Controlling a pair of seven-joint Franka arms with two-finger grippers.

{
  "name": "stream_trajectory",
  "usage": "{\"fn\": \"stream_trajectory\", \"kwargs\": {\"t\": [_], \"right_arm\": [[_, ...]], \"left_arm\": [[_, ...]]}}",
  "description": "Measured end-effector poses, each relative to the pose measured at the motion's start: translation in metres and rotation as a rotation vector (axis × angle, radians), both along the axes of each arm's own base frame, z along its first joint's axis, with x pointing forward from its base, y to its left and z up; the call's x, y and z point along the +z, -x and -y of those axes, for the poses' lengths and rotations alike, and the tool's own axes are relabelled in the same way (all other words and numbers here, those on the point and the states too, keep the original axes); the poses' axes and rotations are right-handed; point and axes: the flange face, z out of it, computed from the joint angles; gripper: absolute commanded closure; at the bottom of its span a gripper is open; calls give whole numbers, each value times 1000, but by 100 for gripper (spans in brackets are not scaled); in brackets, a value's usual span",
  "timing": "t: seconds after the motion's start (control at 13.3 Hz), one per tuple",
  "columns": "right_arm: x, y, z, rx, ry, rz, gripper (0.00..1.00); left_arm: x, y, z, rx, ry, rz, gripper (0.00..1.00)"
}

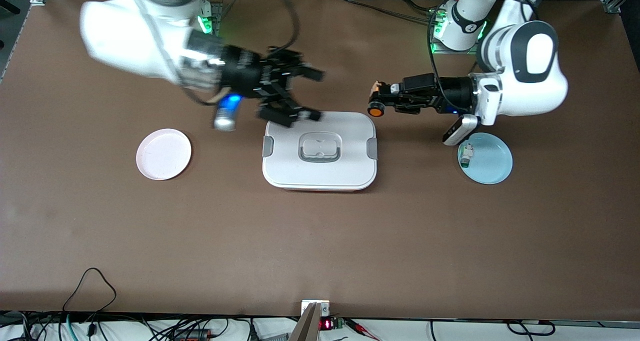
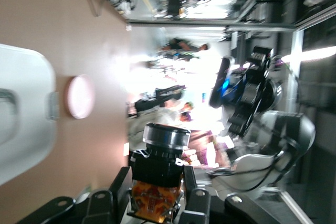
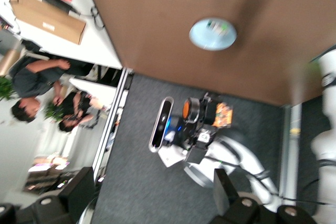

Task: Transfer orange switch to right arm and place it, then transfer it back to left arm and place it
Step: 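Open the right gripper while the left gripper carries the switch away, then lower the switch onto the blue plate and open the left gripper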

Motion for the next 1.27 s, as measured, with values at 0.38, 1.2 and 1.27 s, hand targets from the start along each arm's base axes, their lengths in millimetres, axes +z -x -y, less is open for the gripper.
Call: {"fn": "stream_trajectory", "kwargs": {"t": [0.38,1.2,1.27], "right_arm": [[12,-14,139,147,242,151,0],[7,17,265,1072,967,749,0],[8,21,277,1116,987,761,0]], "left_arm": [[-9,-15,-41,-218,-445,167,100],[-85,-28,-177,-935,-851,641,100],[-99,-31,-193,-995,-861,670,100]]}}
